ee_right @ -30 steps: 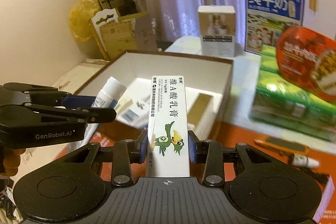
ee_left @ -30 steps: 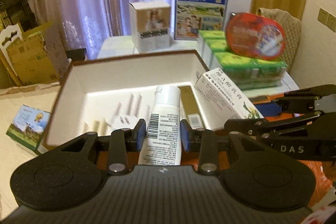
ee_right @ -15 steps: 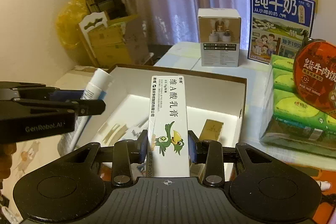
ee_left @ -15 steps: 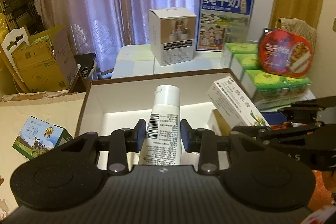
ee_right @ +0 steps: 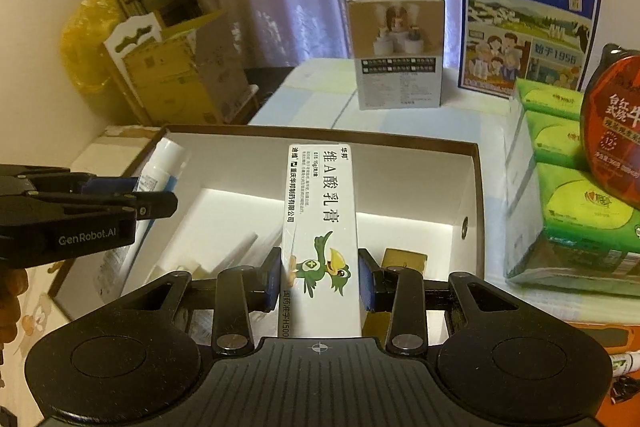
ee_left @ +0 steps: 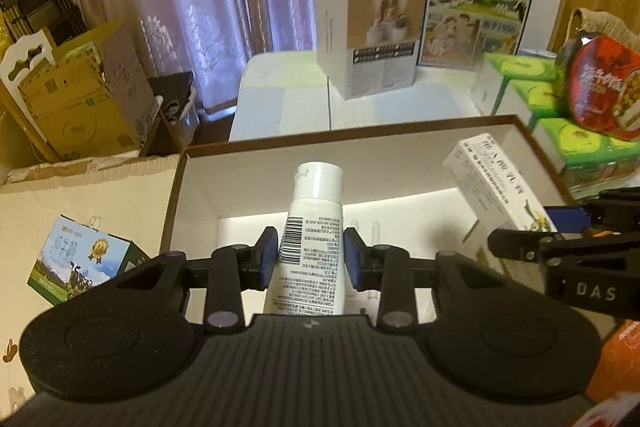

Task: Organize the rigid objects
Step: 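Carry the ointment box with the right tool while the left tool carries the white tube to the brown box, then lower and release the ointment box with the right tool while the left tool releases the tube inside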

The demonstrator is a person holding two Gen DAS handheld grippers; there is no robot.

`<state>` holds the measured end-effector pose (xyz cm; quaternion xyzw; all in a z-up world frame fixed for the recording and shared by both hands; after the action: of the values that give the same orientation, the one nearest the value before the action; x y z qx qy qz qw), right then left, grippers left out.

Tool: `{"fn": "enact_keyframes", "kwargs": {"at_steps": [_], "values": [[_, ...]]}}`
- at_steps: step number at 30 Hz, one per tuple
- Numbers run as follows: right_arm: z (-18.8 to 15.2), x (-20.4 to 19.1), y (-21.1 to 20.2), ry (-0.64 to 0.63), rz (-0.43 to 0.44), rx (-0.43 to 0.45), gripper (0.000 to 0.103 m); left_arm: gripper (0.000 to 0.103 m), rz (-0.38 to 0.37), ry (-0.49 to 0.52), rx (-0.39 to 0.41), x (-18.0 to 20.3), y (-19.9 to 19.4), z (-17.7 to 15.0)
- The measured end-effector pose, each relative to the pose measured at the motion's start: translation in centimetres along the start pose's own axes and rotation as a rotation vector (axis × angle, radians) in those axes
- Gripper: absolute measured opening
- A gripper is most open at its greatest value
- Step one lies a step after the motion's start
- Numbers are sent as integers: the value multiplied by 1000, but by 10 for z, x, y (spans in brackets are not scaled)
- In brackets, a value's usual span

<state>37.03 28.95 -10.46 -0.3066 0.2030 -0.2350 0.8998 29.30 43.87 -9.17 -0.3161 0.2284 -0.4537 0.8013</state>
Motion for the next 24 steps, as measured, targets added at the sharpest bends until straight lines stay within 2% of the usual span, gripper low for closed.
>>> {"fn": "enact_keyframes", "kwargs": {"at_steps": [15,24], "values": [[-1,17,41,34,-48,-71,35,31,-17,16,-96,-4,60,-4],[-1,22,51,53,-57,-90,35,32,-32,31,-121,-2,76,-4]]}}
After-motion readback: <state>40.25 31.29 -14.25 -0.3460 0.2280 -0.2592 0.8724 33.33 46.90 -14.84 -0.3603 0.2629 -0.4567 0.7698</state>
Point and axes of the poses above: each gripper's, at about its wrist camera, not at the fingertips, and y roughly the way its jaws point, x to its right, z to its top, the point moved 9 cm from there along y, roughly the way its jaws point, and after that the axes turned 3 degrees about x, right-handed, at the moved point
